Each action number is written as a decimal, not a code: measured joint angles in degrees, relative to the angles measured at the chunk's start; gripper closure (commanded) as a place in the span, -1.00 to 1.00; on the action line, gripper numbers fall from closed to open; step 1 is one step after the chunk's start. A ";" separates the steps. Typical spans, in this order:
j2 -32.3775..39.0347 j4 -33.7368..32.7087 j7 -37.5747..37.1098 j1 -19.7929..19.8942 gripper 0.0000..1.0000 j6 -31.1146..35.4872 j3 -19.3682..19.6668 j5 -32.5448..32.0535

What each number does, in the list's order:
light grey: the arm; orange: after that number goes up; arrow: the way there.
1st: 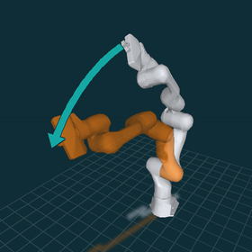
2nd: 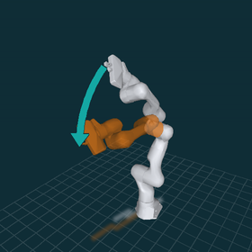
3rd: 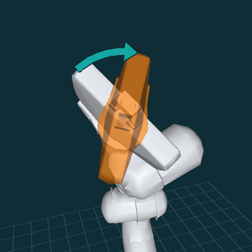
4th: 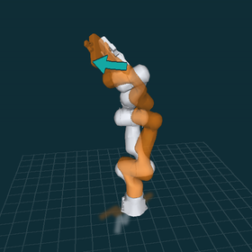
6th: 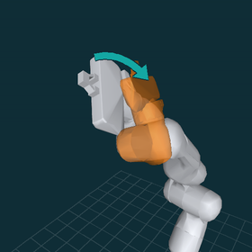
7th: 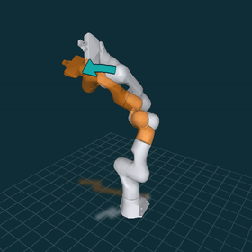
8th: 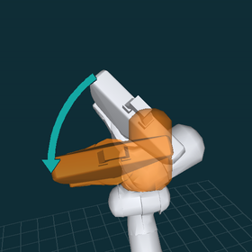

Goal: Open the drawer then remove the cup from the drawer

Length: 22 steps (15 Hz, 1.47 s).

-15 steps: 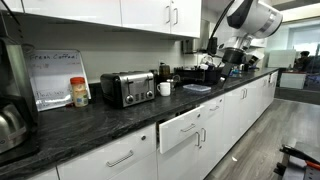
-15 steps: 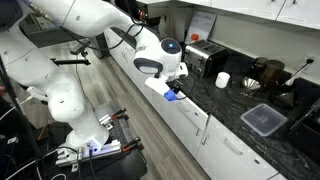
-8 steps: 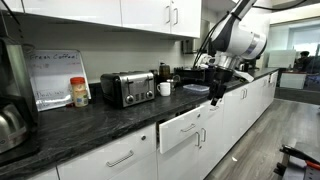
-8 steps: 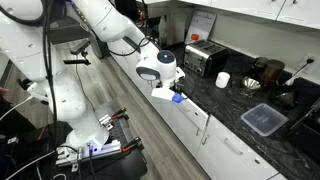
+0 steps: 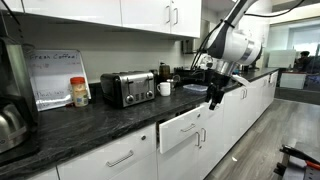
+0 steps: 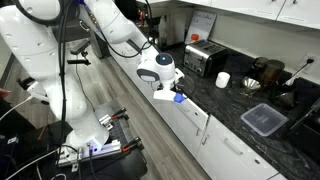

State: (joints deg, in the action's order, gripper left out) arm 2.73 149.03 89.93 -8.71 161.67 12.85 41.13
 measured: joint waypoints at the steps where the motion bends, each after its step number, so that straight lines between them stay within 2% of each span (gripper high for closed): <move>1: 0.00 -0.02 0.00 0.00 -1.00 0.01 0.00 0.00; 4: 0.00 -0.04 0.19 -0.03 -1.00 -0.02 -0.07 -0.01; 7: 0.10 -0.60 4.19 -0.33 -1.00 -0.01 -1.12 1.07; 13: 4.66 -5.18 26.09 -0.82 -1.00 -0.92 -5.58 12.81; 18: 12.40 -8.36 39.06 -0.82 -1.00 -0.29 -7.10 13.18; 22: 17.56 -10.74 45.44 -0.84 -1.00 3.28 -7.53 11.96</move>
State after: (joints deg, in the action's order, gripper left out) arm 20.29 138.29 135.37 -9.55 164.96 5.31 53.08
